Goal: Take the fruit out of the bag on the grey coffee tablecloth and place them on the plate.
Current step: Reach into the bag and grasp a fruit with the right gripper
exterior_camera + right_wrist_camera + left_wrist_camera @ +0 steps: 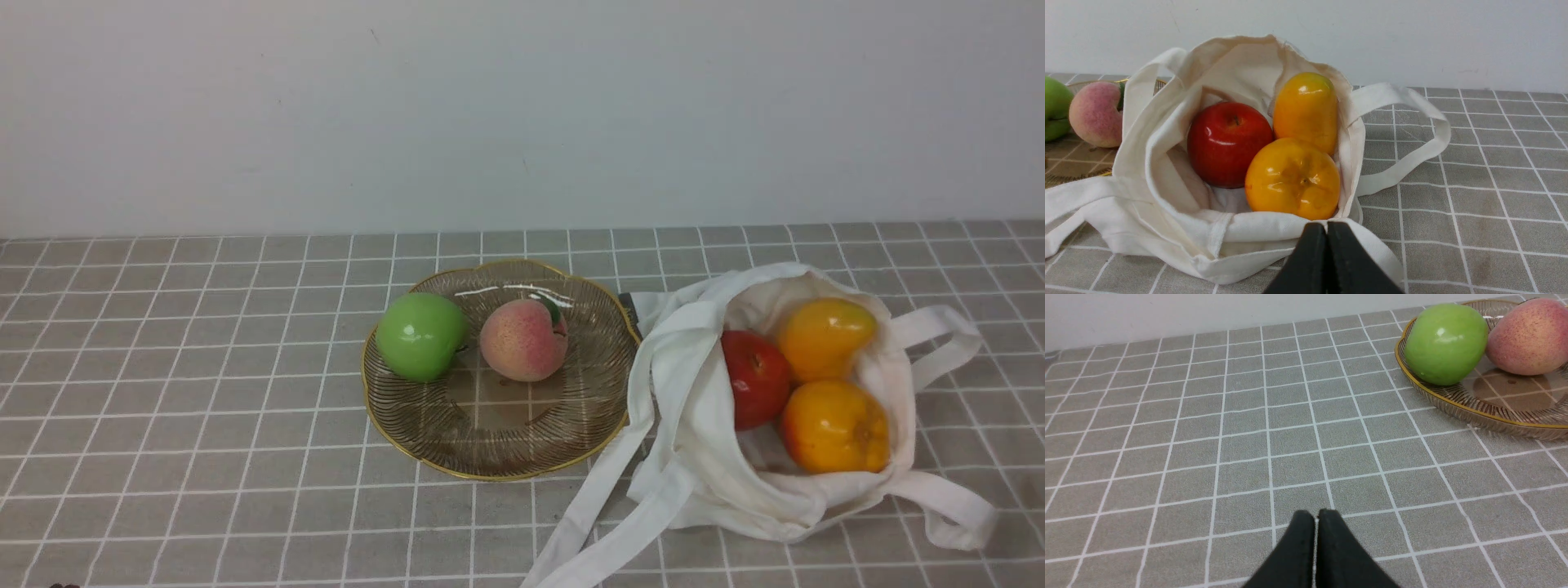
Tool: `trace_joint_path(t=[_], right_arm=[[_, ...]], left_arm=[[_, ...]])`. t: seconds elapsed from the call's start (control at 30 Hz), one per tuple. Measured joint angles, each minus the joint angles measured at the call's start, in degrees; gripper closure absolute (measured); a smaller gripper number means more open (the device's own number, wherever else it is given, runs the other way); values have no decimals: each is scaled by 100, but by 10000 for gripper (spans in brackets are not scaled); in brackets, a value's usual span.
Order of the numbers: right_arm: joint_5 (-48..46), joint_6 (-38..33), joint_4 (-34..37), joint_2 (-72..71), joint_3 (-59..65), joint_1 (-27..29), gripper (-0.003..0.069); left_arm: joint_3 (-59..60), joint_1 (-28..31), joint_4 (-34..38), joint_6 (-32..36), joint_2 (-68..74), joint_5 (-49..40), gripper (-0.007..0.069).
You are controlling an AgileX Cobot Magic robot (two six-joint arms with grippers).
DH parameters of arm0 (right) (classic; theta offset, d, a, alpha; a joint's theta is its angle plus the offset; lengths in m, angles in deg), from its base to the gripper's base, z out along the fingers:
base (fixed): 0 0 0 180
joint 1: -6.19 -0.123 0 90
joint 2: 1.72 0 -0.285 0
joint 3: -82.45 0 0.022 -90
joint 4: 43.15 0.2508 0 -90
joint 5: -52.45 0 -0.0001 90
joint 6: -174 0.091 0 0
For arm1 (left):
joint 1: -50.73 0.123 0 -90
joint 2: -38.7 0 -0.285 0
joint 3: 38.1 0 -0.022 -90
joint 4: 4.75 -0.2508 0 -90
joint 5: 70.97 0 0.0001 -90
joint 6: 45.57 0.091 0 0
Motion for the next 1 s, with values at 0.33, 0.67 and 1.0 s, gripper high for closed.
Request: trace_joint_path(t=[0.33,0.67,1.0], right_arm=[[0,0,0,0,0,0,674],[0,-48,0,0,0,0,674],[0,-68,0,0,0,0,674]], left_arm=[[0,0,0,0,0,0,632],[0,0,0,0,0,0,632],[0,0,0,0,0,0,632]])
